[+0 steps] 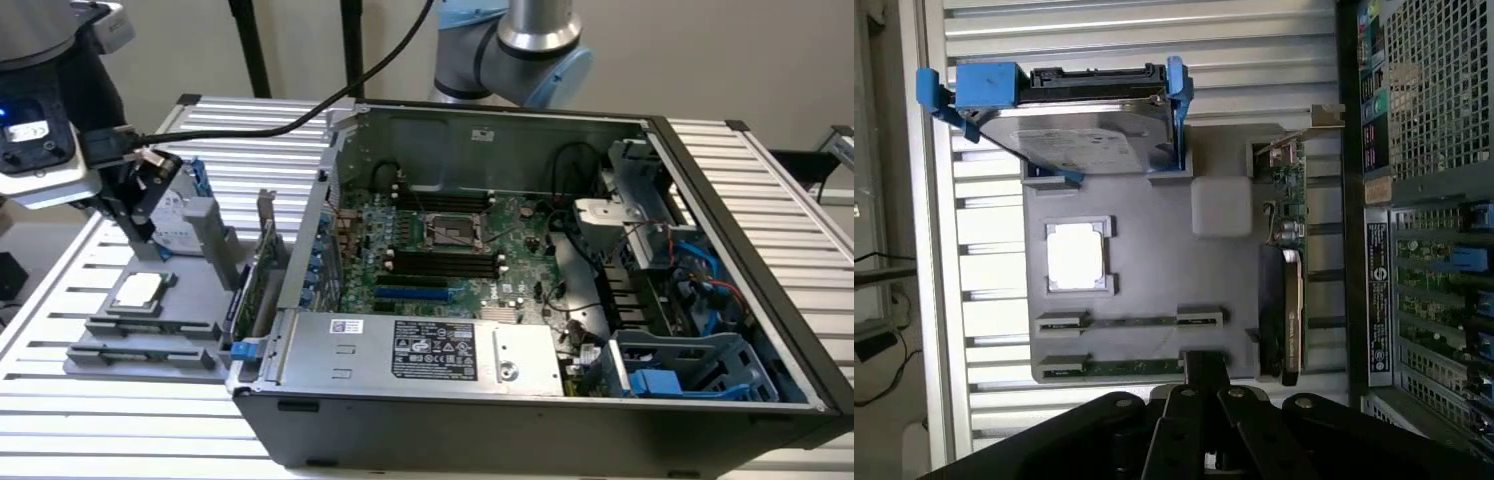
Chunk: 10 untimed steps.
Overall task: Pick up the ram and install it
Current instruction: 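Reach for the ram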
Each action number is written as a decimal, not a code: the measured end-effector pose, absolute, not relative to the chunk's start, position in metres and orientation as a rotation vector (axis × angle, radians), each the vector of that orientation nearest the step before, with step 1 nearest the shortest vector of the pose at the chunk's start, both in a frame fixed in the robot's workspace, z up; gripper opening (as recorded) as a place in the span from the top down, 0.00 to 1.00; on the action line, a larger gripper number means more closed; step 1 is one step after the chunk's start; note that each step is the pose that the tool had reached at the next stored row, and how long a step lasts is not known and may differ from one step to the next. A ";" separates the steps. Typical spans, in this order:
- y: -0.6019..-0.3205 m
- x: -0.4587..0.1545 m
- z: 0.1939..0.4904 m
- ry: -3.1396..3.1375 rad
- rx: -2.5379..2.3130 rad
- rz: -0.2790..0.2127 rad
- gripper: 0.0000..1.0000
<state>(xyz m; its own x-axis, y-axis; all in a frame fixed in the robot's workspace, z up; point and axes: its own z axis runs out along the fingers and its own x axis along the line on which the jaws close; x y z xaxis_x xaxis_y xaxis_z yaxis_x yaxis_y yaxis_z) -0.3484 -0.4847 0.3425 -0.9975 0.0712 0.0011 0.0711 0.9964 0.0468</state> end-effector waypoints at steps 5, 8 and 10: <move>-0.492 -0.359 0.340 3.140 0.112 0.073 0.89; -0.497 -0.366 0.339 3.141 0.112 0.072 0.89; -0.500 -0.370 0.338 3.141 0.112 0.072 0.89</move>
<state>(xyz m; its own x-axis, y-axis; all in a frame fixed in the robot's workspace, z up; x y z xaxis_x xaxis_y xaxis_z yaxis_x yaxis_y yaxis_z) -0.3703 -0.4996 0.3379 -0.9975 0.0712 0.0041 0.0713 0.9964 0.0455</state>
